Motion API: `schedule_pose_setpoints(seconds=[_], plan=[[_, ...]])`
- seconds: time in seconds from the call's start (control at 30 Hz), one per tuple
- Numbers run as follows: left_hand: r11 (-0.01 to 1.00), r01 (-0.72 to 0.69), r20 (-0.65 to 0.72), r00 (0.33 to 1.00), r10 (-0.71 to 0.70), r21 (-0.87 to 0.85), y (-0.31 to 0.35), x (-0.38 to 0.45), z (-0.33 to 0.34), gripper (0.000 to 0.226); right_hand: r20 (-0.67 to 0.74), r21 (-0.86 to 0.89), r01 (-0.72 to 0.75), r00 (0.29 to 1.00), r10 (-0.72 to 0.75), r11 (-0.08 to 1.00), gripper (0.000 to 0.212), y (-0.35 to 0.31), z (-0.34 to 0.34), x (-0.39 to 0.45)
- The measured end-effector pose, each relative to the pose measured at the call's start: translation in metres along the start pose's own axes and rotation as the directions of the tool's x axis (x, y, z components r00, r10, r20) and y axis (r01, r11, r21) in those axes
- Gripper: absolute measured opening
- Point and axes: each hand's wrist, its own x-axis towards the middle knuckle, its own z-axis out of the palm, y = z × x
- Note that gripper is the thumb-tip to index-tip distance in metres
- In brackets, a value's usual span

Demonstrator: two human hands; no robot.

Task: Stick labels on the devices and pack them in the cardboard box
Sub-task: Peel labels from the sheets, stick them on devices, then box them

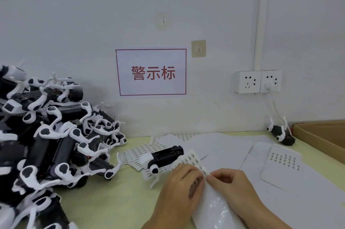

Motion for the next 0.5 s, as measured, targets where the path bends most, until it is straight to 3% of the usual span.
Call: schedule_pose_setpoints(seconds=[0.27, 0.5], plan=[[0.994, 0.083, -0.001, 0.997, -0.083, -0.071, 0.0008, 0.0001, -0.0012, 0.017, 0.032, -0.025, 0.014, 0.999, -0.014, 1.0, 0.009, 0.0044, 0.0021, 0.0011], [0.995, 0.076, 0.044, 0.996, -0.073, -0.071, -0.002, -0.0011, 0.0001, 0.016, 0.021, -0.126, 0.114, 0.993, -0.112, 0.985, 0.023, 0.0058, 0.007, -0.0033]])
